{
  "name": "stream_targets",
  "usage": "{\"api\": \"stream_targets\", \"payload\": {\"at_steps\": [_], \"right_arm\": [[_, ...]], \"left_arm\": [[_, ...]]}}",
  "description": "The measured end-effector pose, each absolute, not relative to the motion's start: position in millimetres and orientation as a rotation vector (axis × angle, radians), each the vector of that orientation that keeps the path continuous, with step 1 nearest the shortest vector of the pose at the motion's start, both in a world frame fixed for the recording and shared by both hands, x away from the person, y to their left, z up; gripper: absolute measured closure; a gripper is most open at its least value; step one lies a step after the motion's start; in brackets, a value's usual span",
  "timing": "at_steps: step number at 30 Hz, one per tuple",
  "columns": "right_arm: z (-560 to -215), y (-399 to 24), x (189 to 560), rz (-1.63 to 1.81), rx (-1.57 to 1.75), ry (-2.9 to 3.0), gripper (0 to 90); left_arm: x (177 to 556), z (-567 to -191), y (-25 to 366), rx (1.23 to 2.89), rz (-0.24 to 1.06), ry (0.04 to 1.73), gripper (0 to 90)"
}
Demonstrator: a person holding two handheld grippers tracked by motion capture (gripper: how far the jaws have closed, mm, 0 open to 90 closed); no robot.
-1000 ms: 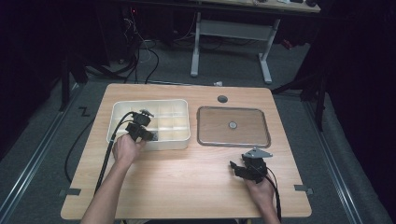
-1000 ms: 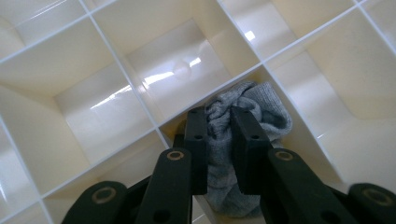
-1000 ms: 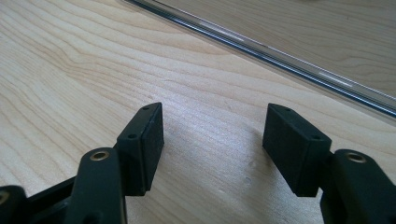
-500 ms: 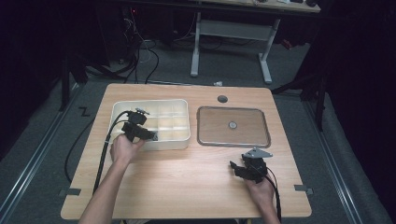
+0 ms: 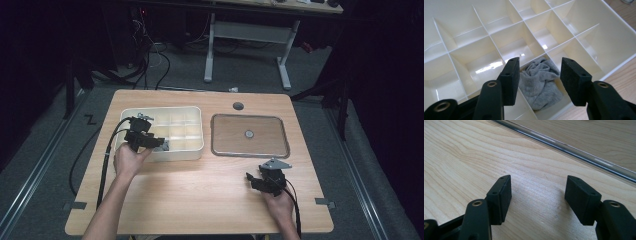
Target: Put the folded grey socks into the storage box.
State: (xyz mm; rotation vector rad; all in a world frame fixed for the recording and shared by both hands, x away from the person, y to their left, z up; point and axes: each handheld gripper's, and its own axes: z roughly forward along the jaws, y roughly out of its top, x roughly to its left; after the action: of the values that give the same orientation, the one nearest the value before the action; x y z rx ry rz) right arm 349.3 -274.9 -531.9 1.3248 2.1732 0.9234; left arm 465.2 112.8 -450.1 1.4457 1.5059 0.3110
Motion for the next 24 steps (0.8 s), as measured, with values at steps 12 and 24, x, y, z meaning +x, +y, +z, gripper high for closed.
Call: {"api": "stream_targets", "payload": {"at_steps": [12,24], "right_arm": [[-532,-275,349,0.923,1.325,2.172,38.8],[-532,-275,349,0.923,1.324,2.173,38.8]], "left_arm": [[447,-444,127,1.371,0.298,1.496,50.8],[422,-436,147,1.316,0.313,1.481,50.9]]}}
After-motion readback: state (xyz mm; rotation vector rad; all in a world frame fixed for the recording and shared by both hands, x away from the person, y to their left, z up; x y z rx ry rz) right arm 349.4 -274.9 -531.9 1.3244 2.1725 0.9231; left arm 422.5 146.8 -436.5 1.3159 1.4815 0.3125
